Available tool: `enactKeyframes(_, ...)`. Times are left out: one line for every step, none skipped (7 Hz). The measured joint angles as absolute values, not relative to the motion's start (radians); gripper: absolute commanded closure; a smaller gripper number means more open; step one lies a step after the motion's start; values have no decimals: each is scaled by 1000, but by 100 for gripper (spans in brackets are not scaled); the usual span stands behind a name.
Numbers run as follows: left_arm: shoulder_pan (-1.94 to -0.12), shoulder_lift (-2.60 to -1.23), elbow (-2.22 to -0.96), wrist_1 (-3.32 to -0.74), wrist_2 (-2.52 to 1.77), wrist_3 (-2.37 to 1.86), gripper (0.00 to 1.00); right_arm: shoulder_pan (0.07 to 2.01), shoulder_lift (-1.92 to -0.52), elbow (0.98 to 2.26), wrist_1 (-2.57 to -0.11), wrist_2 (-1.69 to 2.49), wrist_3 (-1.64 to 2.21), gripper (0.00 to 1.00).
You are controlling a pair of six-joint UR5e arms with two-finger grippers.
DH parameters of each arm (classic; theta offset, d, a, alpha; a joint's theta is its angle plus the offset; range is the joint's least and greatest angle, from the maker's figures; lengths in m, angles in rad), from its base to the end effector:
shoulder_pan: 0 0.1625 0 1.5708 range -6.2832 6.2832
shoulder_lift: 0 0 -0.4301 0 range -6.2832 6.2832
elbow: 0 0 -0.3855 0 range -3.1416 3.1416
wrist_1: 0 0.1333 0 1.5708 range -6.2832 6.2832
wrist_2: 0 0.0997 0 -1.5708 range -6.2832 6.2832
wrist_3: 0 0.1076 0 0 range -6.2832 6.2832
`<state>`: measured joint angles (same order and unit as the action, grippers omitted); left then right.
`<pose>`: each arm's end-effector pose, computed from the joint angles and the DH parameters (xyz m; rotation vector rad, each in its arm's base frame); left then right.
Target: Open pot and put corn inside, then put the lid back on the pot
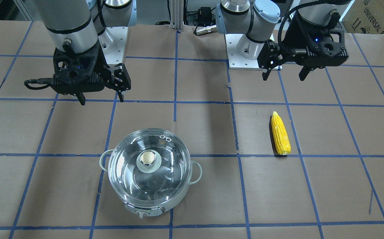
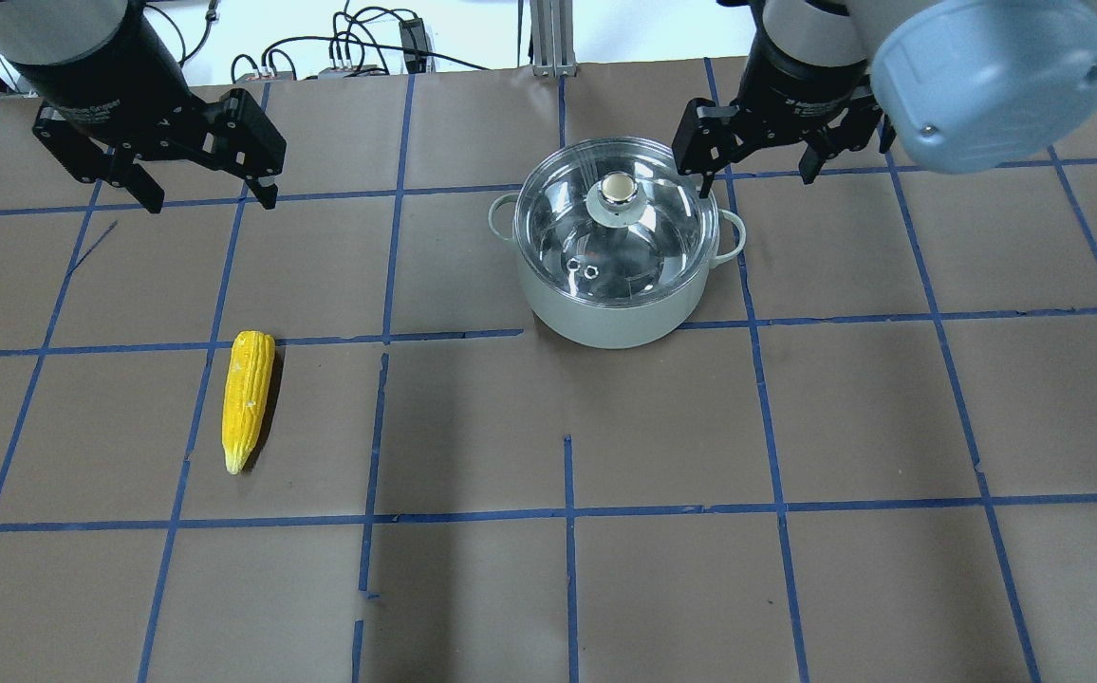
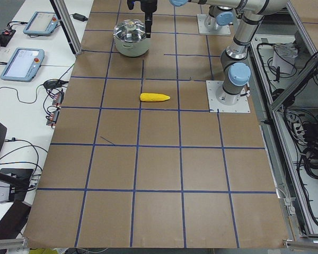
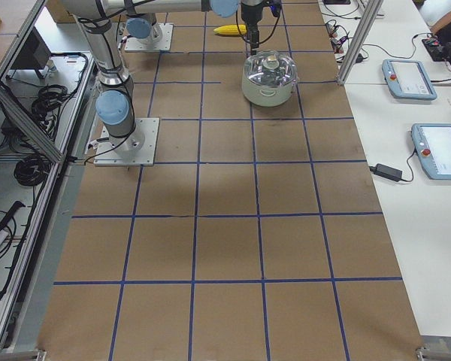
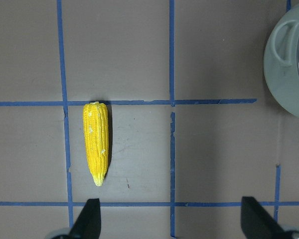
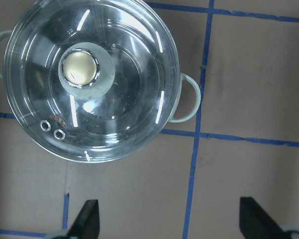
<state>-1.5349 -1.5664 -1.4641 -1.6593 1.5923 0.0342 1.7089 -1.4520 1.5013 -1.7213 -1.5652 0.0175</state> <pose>-0.1136 -0.4877 0.5300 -0.0030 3.1191 -0.0340 0.2078 -0.5224 0.4736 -0.1887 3.1185 -0.1571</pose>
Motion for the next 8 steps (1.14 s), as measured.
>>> enactKeyframes(-1535, -1567, -1464, -1661, 1592, 34, 0, 1731, -1404, 1482, -1763, -1561, 21, 2)
enactKeyframes(-1534, -1568, -1464, -1661, 1592, 34, 0, 1758, -1350, 1457, -1797, -1558, 24, 2)
enactKeyframes(-1534, -1569, -1465, -1661, 1592, 34, 0, 1792, -1288, 1424, -1824, -1557, 30, 3)
enactKeyframes(-1535, -1567, -1468, -1661, 1592, 33, 0, 1819, -1231, 1390, -1839, -1557, 34, 4)
enactKeyframes(-1535, -1568, -1471, -1662, 1590, 33, 0, 1836, -1179, 1366, -1857, -1557, 36, 5)
enactKeyframes(-1535, -1571, -1473, -1662, 1588, 34, 0, 1843, -1144, 1360, -1879, -1558, 36, 5)
enactKeyframes(-1535, -1578, -1474, -1662, 1587, 36, 0, 1847, -1127, 1360, -1890, -1559, 31, 5)
enactKeyframes(-1534, -1593, -1475, -1661, 1584, 37, 0, 1848, -1119, 1360, -1893, -1559, 27, 6)
